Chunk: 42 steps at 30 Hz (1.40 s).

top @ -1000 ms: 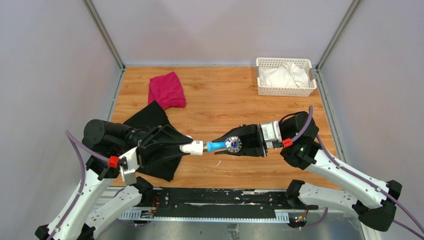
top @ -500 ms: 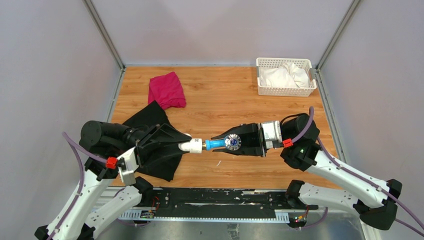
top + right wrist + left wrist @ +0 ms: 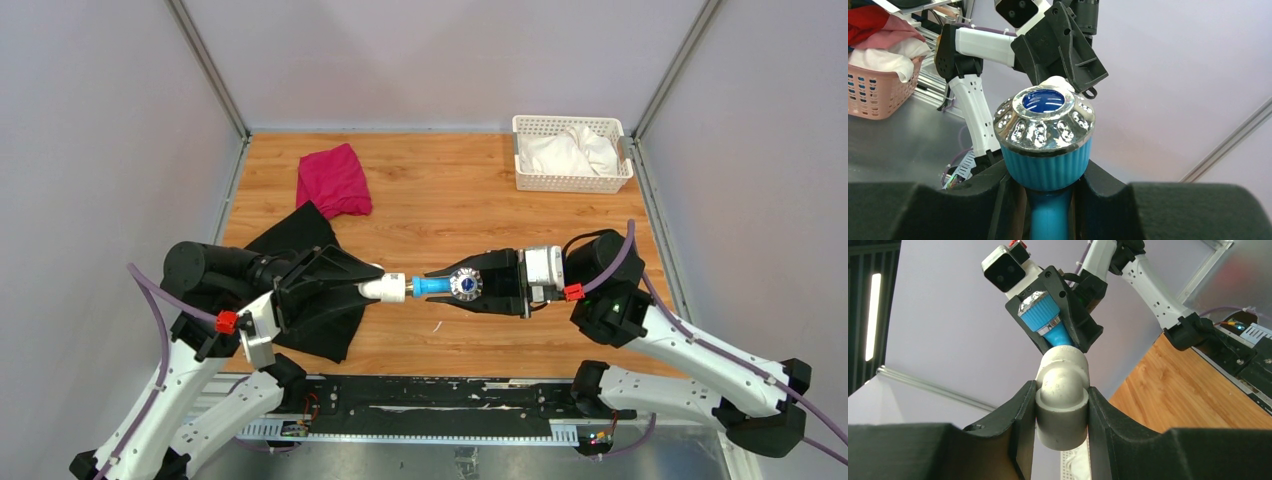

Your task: Install the water faucets

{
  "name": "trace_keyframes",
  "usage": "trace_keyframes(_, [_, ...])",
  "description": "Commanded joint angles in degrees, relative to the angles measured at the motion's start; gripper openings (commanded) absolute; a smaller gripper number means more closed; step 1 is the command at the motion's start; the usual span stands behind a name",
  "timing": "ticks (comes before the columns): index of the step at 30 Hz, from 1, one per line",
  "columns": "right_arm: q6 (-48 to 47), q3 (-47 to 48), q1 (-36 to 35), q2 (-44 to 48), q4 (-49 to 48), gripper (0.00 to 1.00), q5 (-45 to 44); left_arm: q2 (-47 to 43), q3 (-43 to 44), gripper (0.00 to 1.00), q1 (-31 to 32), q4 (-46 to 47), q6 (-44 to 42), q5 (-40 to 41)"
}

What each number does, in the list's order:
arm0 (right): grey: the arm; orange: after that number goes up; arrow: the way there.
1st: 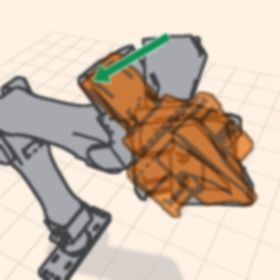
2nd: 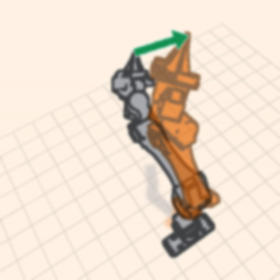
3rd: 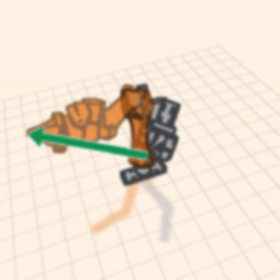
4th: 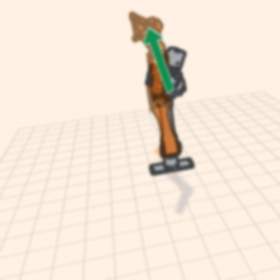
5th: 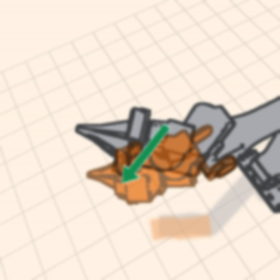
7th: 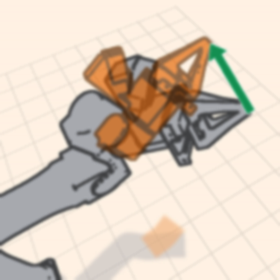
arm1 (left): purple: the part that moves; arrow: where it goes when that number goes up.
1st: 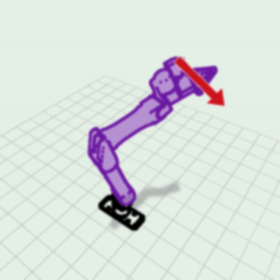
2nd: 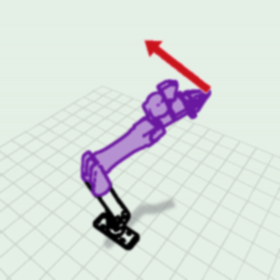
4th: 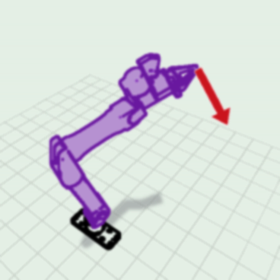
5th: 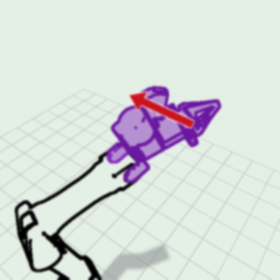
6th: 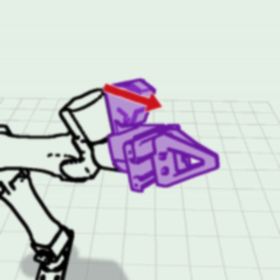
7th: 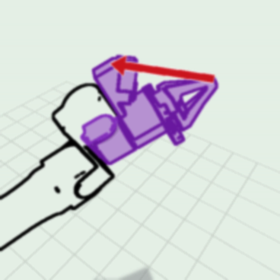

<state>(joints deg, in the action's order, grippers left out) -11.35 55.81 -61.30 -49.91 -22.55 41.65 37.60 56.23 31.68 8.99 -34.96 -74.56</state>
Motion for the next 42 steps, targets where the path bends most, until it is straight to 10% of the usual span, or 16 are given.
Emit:
trace_keyframes(1, [-3.1, 1.7, -2.4, -0.4, 3.3, 0.0, -2.4, 2.2, -1.6, 0.0, 0.0, -0.5, 0.2, 3.9])
trace_keyframes(17, [-5.2, 0.3, -2.7, 1.0, 4.6, 0.0, -5.3, 5.8, -1.5, 0.0, 0.0, -0.7, 7.2, 5.8])
trace_keyframes(29, [-9.5, -5.4, -0.9, 9.5, 12.3, 0.0, -16.9, 7.4, -0.6, 0.0, 0.0, -1.5, 44.4, 27.1])
trace_keyframes(42, [-12.7, -9.9, 0.5, 16.3, 20.4, 0.0, -23.7, 18.3, 7.8, 0.0, -0.2, -16.5, 68.0, 23.4])
